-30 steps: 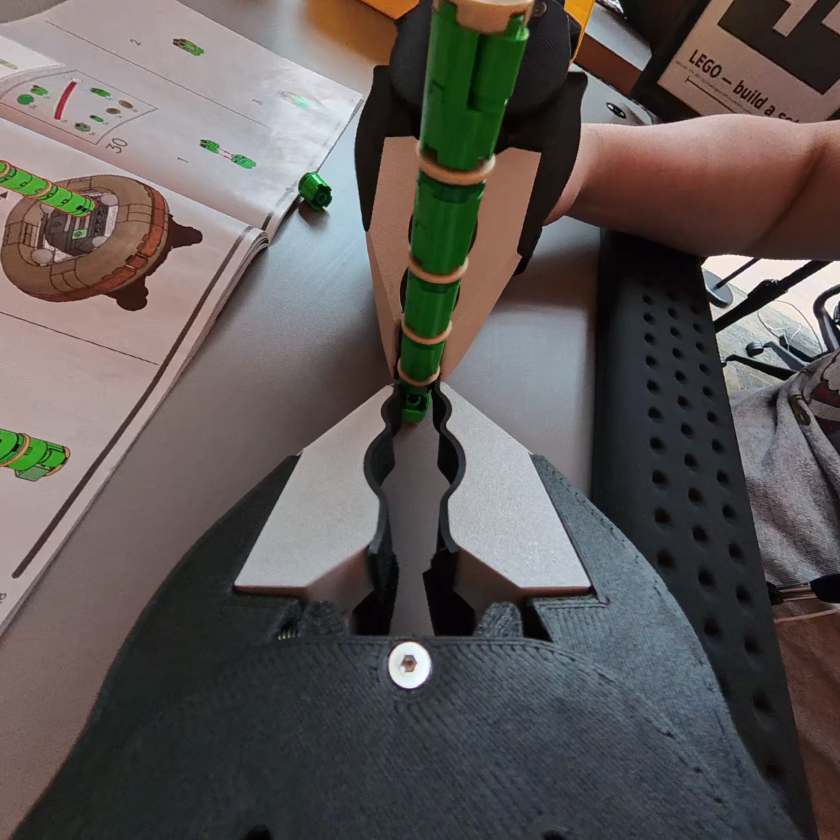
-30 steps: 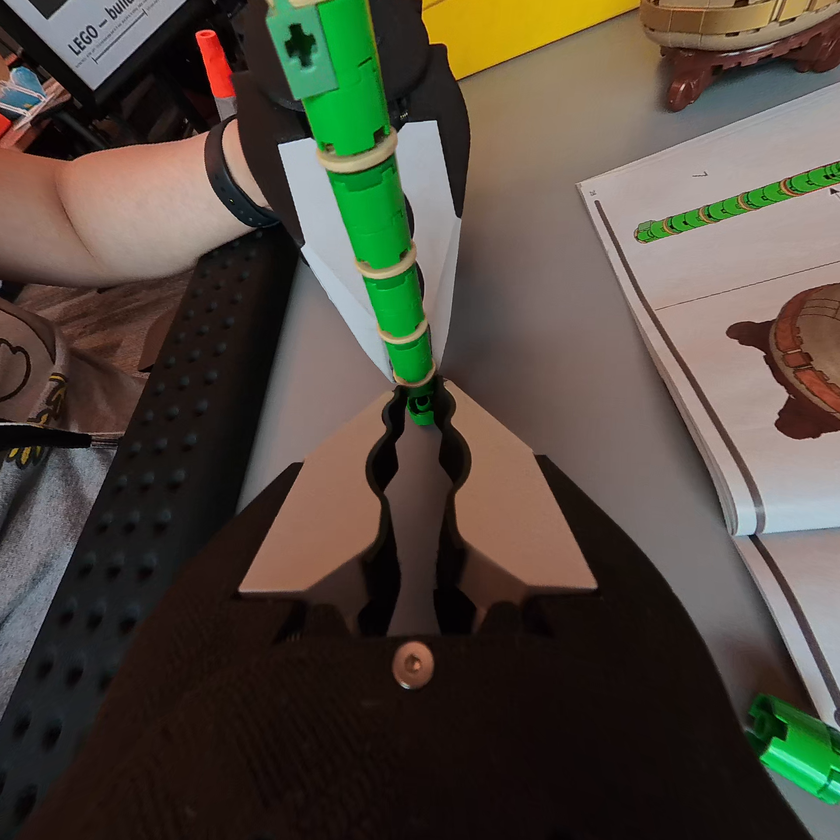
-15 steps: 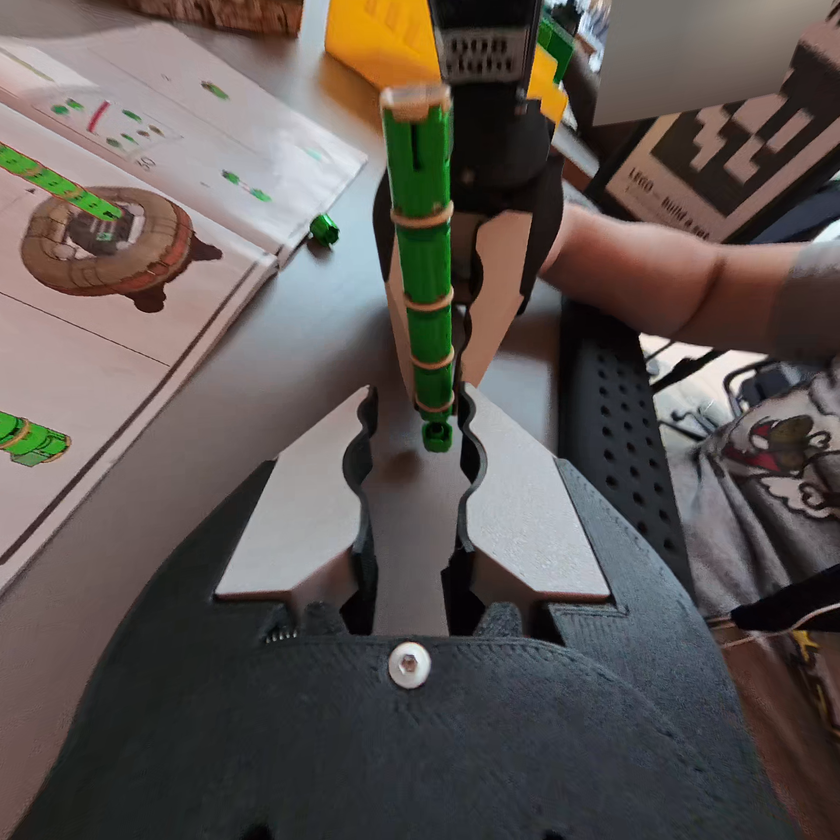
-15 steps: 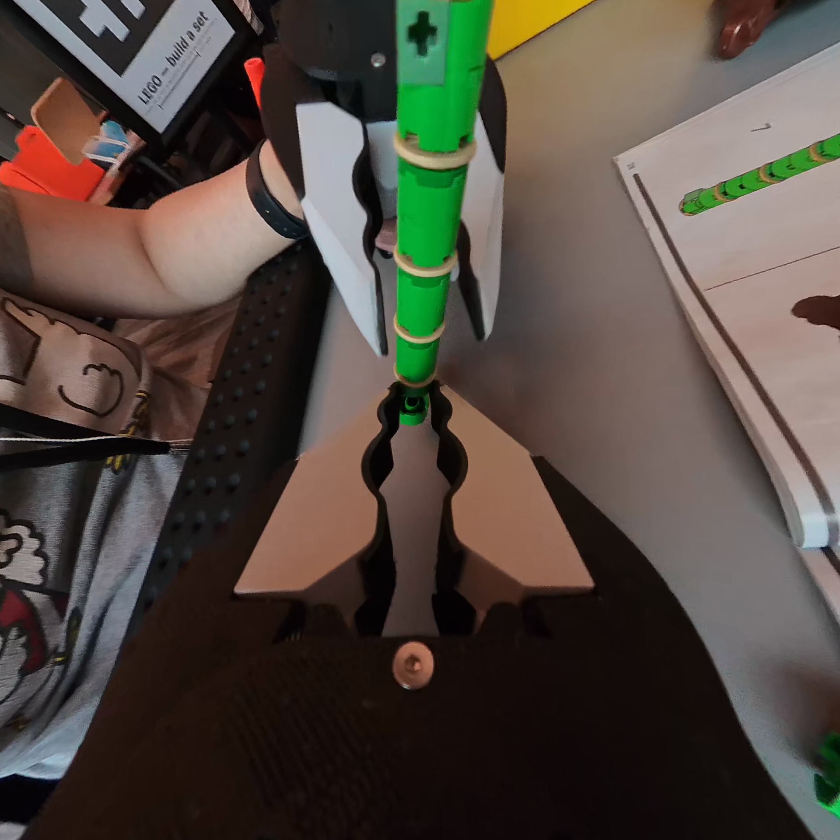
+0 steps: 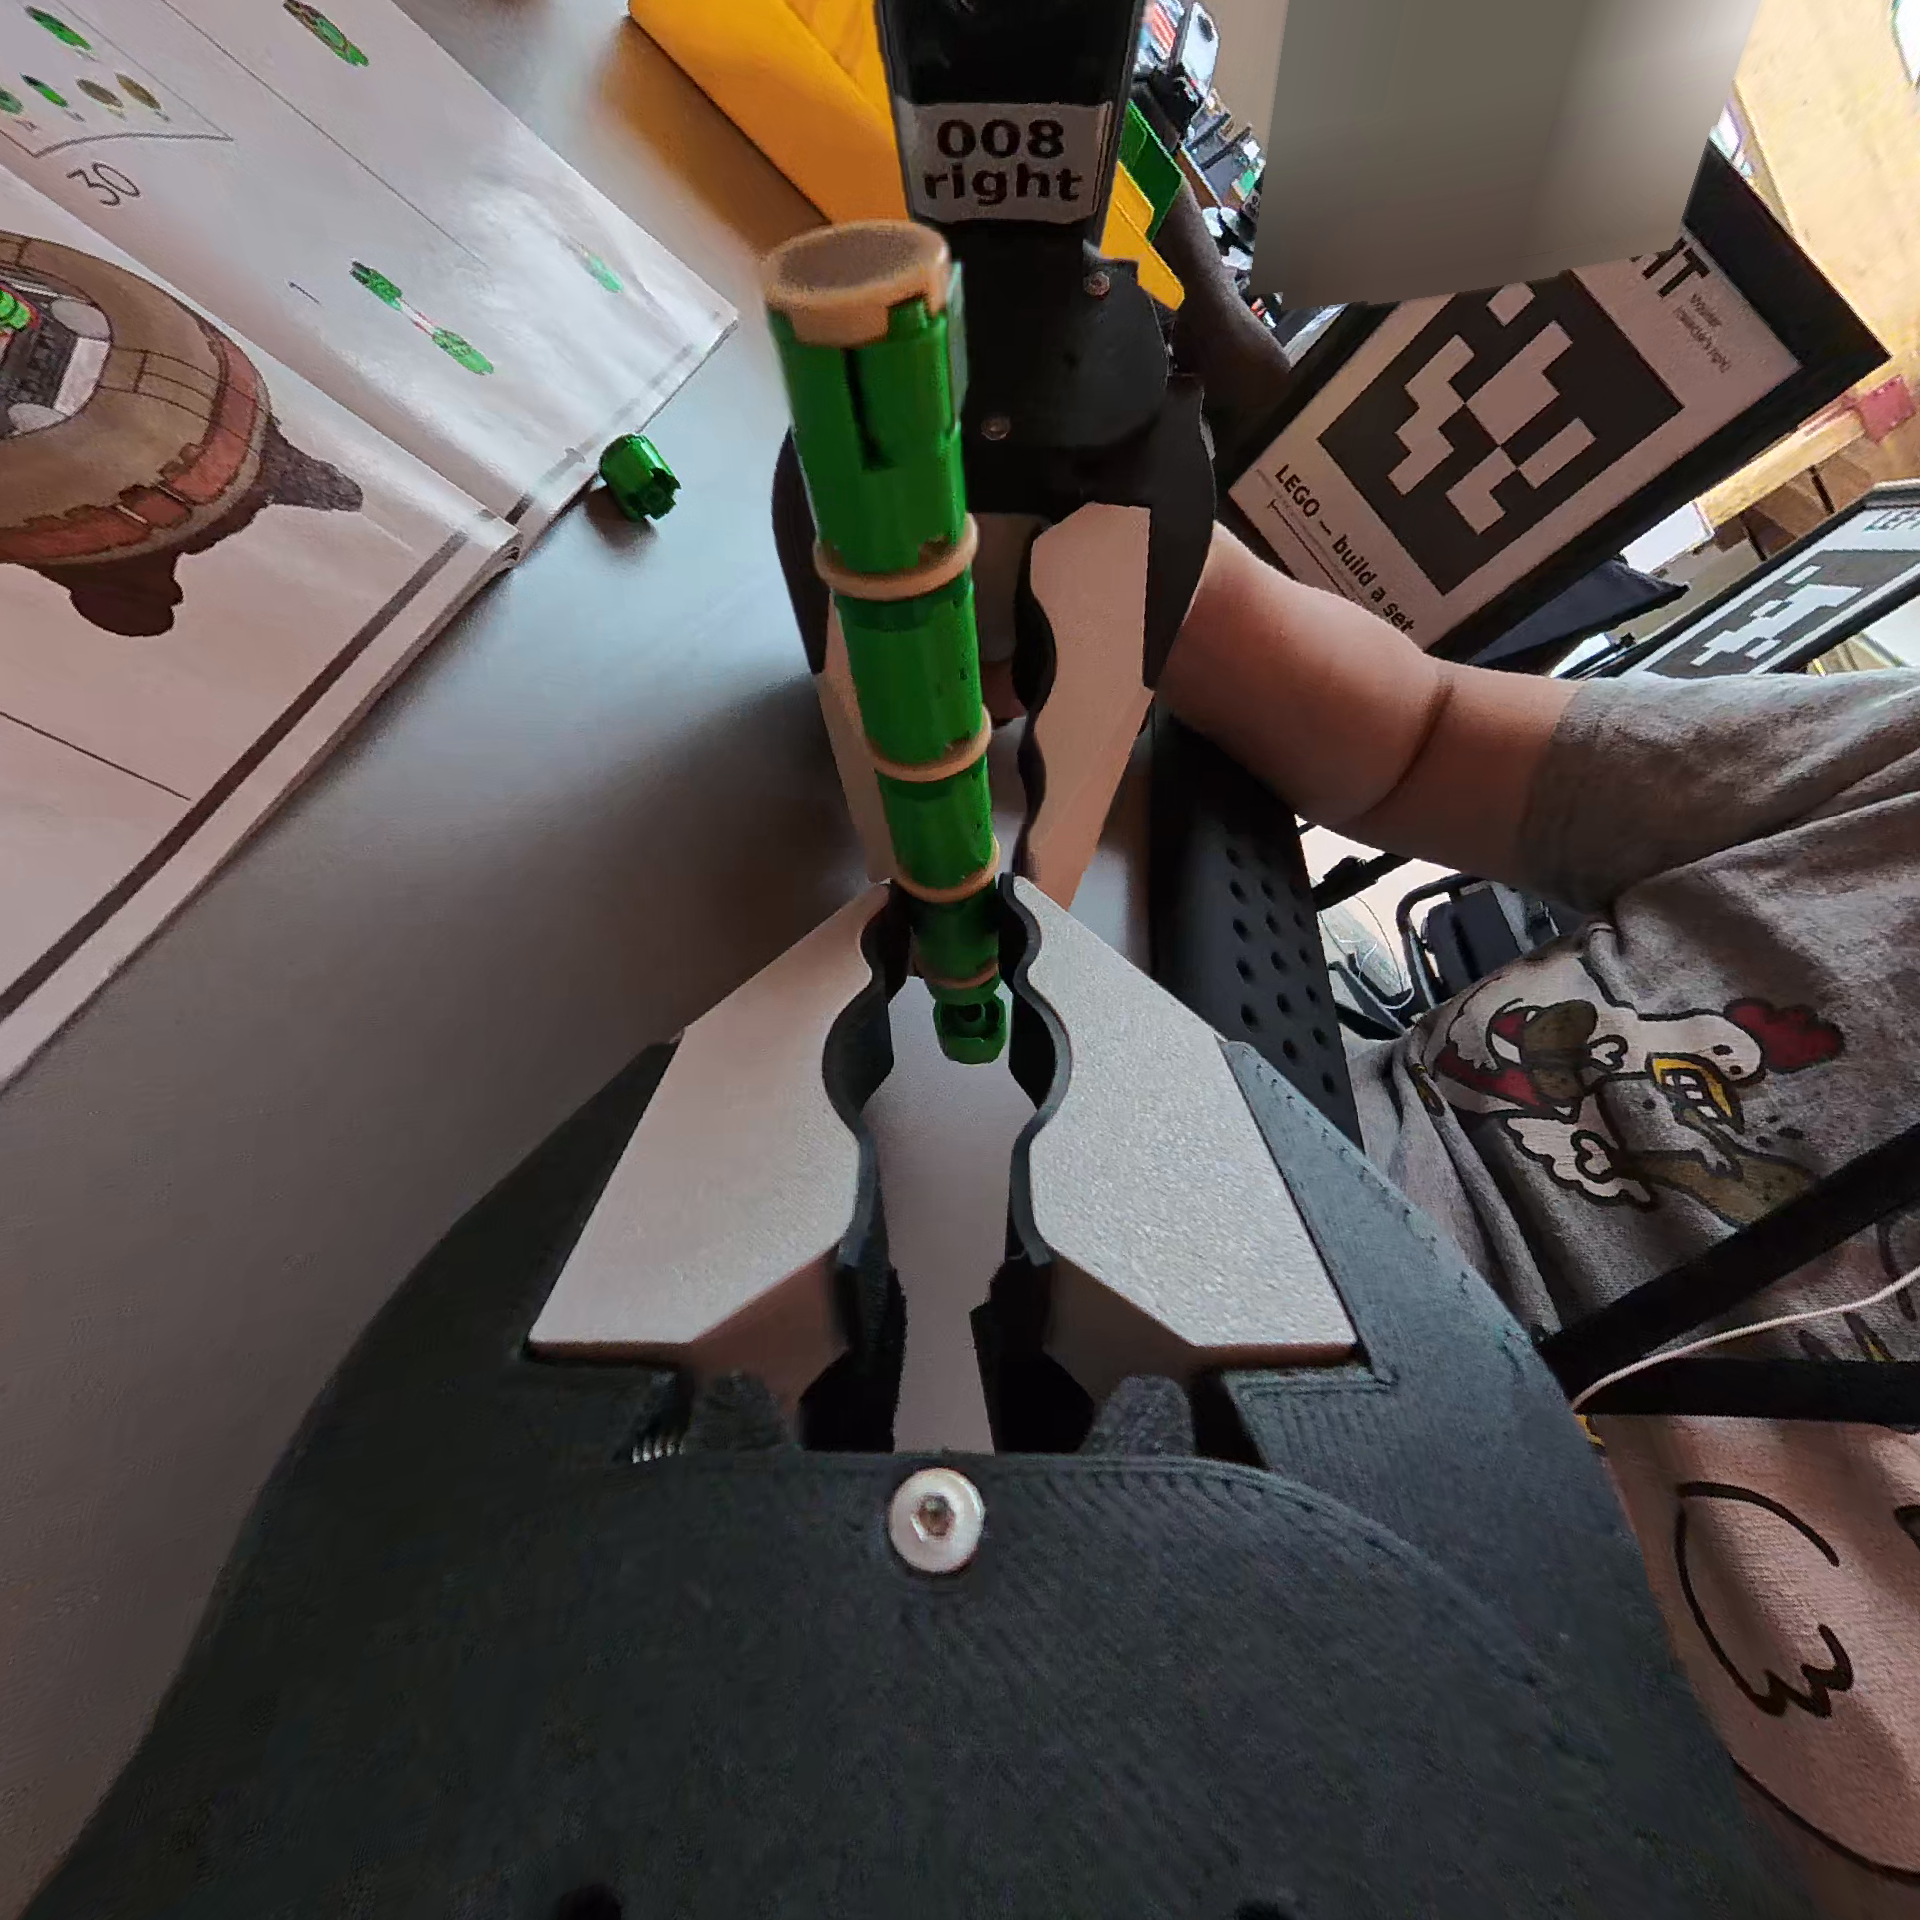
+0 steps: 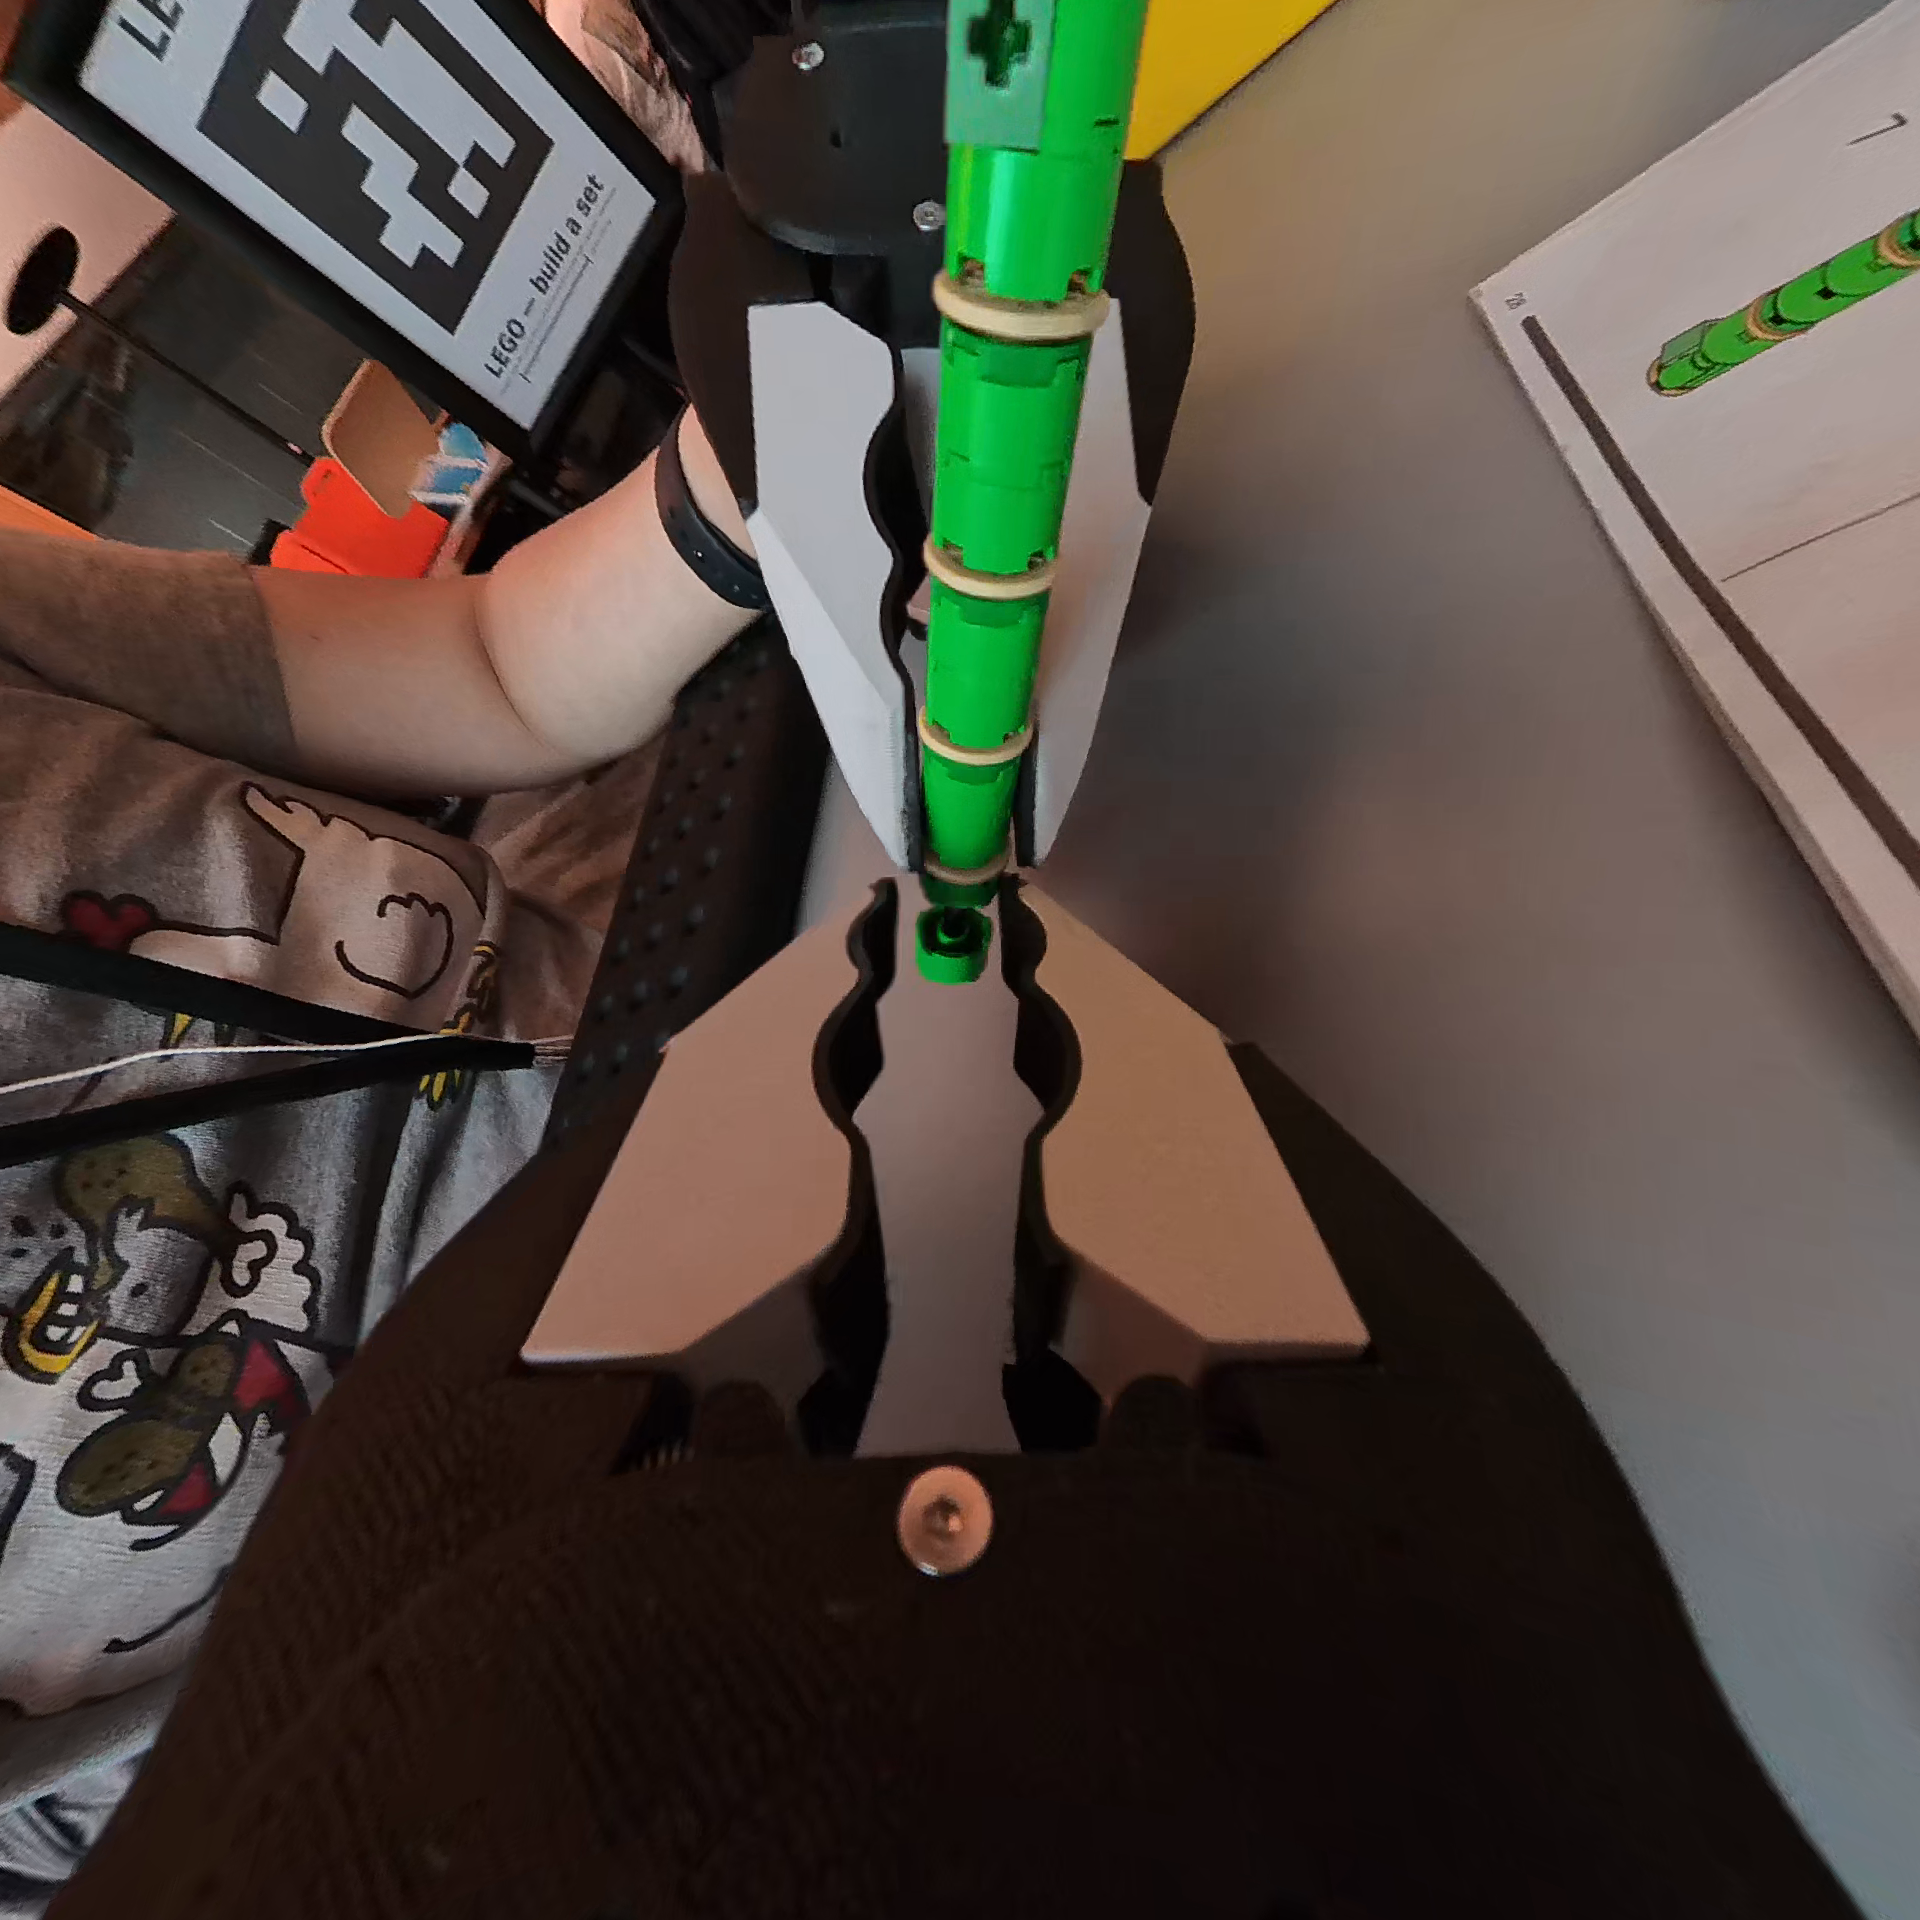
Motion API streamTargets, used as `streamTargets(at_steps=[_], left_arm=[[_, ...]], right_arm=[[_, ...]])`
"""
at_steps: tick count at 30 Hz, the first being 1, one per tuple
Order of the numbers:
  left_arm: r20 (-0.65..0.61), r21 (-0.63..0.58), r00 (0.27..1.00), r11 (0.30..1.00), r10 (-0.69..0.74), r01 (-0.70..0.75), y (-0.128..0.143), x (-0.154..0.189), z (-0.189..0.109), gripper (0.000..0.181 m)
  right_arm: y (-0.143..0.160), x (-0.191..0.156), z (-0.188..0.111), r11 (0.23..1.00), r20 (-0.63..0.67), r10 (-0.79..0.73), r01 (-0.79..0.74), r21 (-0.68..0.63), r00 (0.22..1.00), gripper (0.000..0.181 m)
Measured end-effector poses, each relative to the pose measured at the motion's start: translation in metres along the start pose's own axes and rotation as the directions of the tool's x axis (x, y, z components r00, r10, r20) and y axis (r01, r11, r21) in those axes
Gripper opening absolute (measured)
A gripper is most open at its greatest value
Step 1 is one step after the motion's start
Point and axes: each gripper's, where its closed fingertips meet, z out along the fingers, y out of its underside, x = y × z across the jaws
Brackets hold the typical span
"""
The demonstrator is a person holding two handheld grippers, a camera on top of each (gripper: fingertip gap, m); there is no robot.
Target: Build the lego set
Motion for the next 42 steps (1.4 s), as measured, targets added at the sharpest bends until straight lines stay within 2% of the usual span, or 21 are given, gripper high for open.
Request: streamTargets(at_steps=[2, 9, 11, 19, 26, 28, 31, 38, 40, 42], left_arm=[[0.019, 0.008, 1.0, 1.0, -0.013, 0.013, -0.001, -0.004, 0.0, 0.015], [-0.024, 0.084, 0.997, 0.994, -0.067, 0.069, -0.011, -0.003, -0.007, 0.015], [-0.032, 0.096, 0.997, 0.993, -0.067, 0.069, -0.013, -0.001, -0.008, 0.015], [-0.035, 0.116, 0.996, 0.989, -0.086, 0.089, -0.016, -0.003, -0.01, 0.015], [-0.091, 0.181, 0.988, 0.974, -0.123, 0.138, -0.026, -0.001, -0.016, 0.015], [-0.098, 0.218, 0.987, 0.965, -0.128, 0.147, -0.031, -0.001, -0.022, 0.026], [-0.073, 0.249, 0.989, 0.958, -0.126, 0.141, -0.032, -0.004, -0.029, 0.025], [-0.049, 0.213, 0.992, 0.969, -0.115, 0.123, -0.025, -0.001, -0.025, 0.023], [-0.041, 0.193, 0.993, 0.974, -0.115, 0.121, -0.021, -0.001, -0.023, 0.022], [-0.011, 0.175, 0.993, 0.977, -0.121, 0.121, -0.017, -0.004, -0.022, 0.023]], right_arm=[[-0.003, -0.002, -0.001, 0.999, 0.026, 0.032, -0.032, 0.03, 0.999, 0.026], [-0.021, 0.003, -0.01, 0.984, 0.018, 0.062, -0.064, 0.168, 0.998, 0.023], [-0.02, 0.001, -0.01, 0.984, 0.039, 0.067, -0.072, 0.164, 0.997, 0.015], [-0.025, 0.003, -0.008, 0.973, 0.043, 0.098, -0.105, 0.205, 0.994, 0.013], [-0.037, -0.001, -0.014, 0.944, 0.118, 0.135, -0.164, 0.286, 0.984, 0.012], [-0.043, -0.001, -0.02, 0.925, 0.144, 0.143, -0.184, 0.333, 0.979, 0.012], [-0.046, 0.001, -0.028, 0.904, 0.161, 0.16, -0.21, 0.373, 0.974, 0.011], [-0.033, -0.002, -0.02, 0.947, 0.098, 0.124, -0.147, 0.284, 0.987, 0.011], [-0.027, -0.004, -0.016, 0.967, 0.05, 0.071, -0.081, 0.241, 0.996, 0.011], [-0.022, -0.001, -0.016, 0.979, -0.06, -0.038, 0.049, 0.199, 0.998, 0.014]])
